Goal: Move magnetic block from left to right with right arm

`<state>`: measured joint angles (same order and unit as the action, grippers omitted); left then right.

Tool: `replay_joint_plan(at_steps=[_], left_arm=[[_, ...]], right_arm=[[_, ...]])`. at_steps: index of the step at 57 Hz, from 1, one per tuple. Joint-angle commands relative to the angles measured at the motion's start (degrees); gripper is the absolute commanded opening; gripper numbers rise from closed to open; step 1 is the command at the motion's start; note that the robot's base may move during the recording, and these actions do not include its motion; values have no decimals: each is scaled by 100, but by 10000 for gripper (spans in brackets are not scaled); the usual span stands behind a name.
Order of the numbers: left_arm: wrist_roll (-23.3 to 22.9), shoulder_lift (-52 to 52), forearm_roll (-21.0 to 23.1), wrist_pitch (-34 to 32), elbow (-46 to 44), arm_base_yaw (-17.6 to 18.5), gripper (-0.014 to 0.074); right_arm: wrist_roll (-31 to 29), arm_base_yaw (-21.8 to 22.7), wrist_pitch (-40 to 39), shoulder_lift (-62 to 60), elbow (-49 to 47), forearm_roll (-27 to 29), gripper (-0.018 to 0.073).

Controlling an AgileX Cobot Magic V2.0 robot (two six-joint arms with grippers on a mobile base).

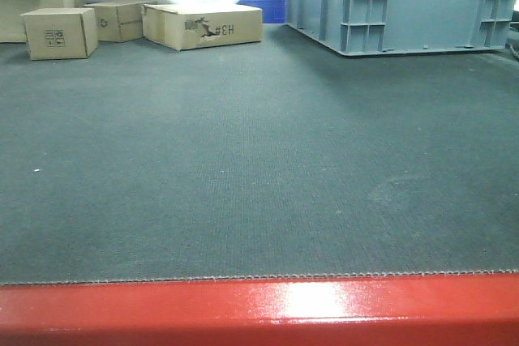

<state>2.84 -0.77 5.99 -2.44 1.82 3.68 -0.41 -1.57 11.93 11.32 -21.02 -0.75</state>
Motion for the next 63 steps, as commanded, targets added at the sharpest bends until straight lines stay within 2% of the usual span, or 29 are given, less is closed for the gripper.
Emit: replay_joint_plan(at_steps=[1,9,20,29,36,43,52,63], left_arm=[[14,-52,27,-523,54,-4,-126],[14,-52,27,-523,54,-4,-126],[14,-52,27,-523,54,-4,-126],[14,-52,27,-523,54,-4,-126],[14,-52,27,-523,54,-4,-126],[14,-52,27,-523,54,-4,-126],[14,-52,27,-523,54,-4,-126],[14,-52,27,-523,54,-4,-126]], right_arm=[[-59,16,-532,78,-160,-50,307],[-59,16,-49,263,-378,-50,307],[-59,16,947,1304,-1068,-50,307],[-30,7,1135,2206,-1305,114,307],[489,-182,1135,3029,-1529,196,307],[1231,-594,1446,3863,-1855,75,307],[2276,-1426,2105,5035,-2475,-375,307],[3030,-2461,2813,6361,-3326,-475,307]])
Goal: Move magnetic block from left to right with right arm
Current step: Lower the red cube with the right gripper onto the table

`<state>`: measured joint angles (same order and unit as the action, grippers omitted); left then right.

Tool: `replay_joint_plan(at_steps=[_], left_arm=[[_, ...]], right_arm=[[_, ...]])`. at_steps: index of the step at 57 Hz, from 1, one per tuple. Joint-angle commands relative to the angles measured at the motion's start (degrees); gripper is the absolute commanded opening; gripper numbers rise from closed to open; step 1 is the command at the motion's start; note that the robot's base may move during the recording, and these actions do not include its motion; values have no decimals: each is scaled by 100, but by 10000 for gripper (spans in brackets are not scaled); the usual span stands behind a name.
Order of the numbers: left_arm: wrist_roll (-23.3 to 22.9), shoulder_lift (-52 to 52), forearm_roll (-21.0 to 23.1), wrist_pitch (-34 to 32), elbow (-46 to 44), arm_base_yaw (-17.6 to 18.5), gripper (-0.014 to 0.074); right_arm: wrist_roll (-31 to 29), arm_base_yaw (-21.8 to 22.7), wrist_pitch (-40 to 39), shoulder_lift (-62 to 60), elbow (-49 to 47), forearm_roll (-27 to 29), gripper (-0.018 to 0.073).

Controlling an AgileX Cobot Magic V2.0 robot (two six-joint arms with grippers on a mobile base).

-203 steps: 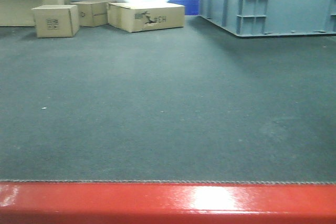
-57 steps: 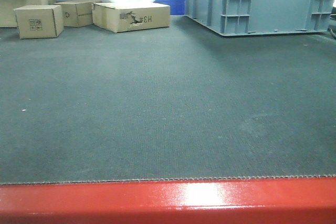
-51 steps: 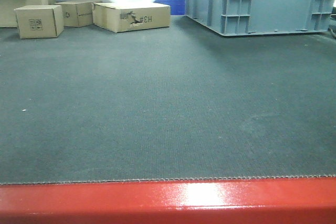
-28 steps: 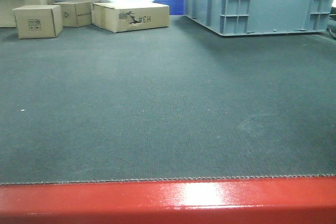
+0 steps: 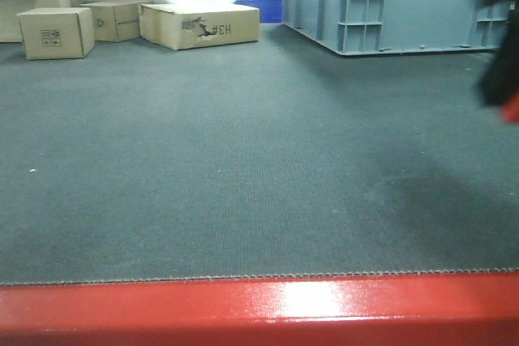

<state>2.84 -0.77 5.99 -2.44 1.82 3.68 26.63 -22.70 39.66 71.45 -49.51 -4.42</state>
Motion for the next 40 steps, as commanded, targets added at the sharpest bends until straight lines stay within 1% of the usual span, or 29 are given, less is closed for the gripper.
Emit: replay_joint_plan(at_steps=[1,10,15,25,36,40], left_arm=[[14,-52,27,-523,54,-4,-126],[14,-52,27,-523,54,-4,-126],[14,-52,27,-523,54,-4,-126],[14,-52,27,-523,54,-4,-126],[14,-52,27,-523,54,-4,-126],[14,-52,27,-523,54,-4,-126]], right_arm=[[409,-454,117,481,-573,-108,307],[1146,-1094,750,1351,-1312,-97,307],[1376,-1364,1136,1820,-1818,-90,307],[1426,-1742,1580,2660,-2808,-75,307],[1426,-1977,1683,3377,-3656,256,307],[1426,-2044,1690,3568,-3874,266,307]])
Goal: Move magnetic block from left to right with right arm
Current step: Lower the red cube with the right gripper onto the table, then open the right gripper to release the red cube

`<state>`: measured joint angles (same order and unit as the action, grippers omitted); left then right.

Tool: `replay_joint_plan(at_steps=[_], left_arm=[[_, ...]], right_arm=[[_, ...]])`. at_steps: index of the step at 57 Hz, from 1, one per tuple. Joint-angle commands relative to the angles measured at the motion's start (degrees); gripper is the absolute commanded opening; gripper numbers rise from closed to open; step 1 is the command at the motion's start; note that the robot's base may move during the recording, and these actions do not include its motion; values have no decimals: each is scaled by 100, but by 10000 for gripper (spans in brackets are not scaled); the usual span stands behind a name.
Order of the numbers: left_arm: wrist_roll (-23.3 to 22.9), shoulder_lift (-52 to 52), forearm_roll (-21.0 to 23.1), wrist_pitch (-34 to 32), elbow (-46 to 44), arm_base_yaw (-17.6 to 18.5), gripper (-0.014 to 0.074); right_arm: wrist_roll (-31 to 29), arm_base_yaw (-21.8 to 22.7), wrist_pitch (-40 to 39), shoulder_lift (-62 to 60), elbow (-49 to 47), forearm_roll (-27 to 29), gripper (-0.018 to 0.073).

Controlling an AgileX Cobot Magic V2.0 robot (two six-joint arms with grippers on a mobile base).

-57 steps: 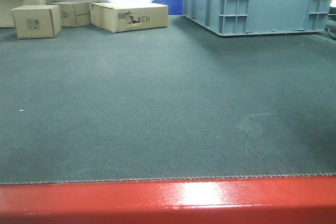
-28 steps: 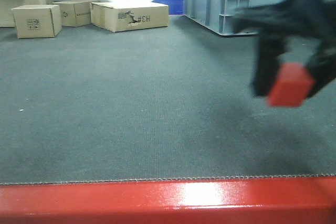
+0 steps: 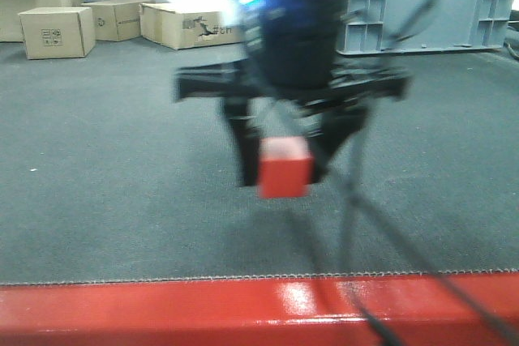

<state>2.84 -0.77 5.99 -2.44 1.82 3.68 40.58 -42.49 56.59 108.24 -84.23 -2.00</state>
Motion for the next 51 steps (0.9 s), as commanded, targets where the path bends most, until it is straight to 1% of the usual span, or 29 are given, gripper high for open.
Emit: replay_joint_plan(at_steps=[1,10,13,17,23,27,29,39,51], left_arm=[[14,-52,27,-523,54,-4,-126],[14,-52,27,-523,54,-4,-126],[14,-52,27,-523,54,-4,-126],[14,-52,27,-523,54,-4,-126],[14,-52,27,-523,54,-4,-126],[14,-52,27,-523,54,-4,-126],[14,-52,27,-523,54,-4,-126],[14,-52,27,-523,54,-4,-126],[14,-52,27,-523,54,-4,-126]], right_arm=[[31,-82,11,-65,-435,25,308],[161,-123,144,160,-619,69,312],[161,-124,137,166,-619,74,333],[161,-124,132,166,-619,74,400],[161,-124,132,166,-619,74,549],[161,-124,137,166,-619,74,615],[161,-124,137,166,-619,74,627],[143,-124,177,17,-662,52,625],[61,-124,132,-578,-557,-326,625]])
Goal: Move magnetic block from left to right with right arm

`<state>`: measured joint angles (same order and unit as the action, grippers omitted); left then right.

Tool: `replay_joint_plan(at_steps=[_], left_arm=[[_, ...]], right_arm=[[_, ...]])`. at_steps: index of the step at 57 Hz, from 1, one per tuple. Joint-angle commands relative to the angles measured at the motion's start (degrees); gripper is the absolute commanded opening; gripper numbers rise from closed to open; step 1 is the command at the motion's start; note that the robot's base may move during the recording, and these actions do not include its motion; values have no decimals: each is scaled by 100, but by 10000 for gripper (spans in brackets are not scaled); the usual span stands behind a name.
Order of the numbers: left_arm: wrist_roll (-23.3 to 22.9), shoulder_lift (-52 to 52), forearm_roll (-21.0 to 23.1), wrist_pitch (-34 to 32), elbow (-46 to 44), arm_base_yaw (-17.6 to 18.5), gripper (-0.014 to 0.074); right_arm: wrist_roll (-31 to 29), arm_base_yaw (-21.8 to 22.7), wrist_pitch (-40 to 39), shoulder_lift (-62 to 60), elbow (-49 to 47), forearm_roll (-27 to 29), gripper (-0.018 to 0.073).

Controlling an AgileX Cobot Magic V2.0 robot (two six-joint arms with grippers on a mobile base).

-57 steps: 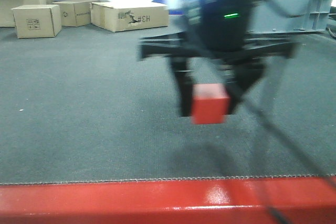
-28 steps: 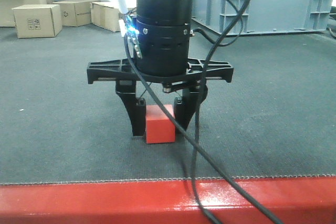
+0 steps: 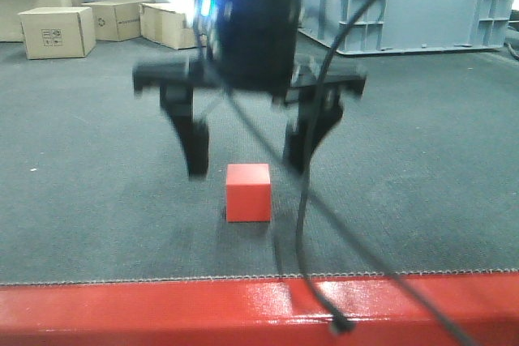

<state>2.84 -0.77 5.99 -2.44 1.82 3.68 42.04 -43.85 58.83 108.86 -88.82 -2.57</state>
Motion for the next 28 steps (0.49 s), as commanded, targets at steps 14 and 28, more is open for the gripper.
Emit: replay_joint_plan(at_steps=[14,28], left_arm=[[14,-52,27,-523,54,-4,-126],[14,-52,27,-523,54,-4,-126]], right_arm=[[-1278,150,-803,-1737,830,-486,622],[-2448,825,-1954,-3109,2496,-131,320]])
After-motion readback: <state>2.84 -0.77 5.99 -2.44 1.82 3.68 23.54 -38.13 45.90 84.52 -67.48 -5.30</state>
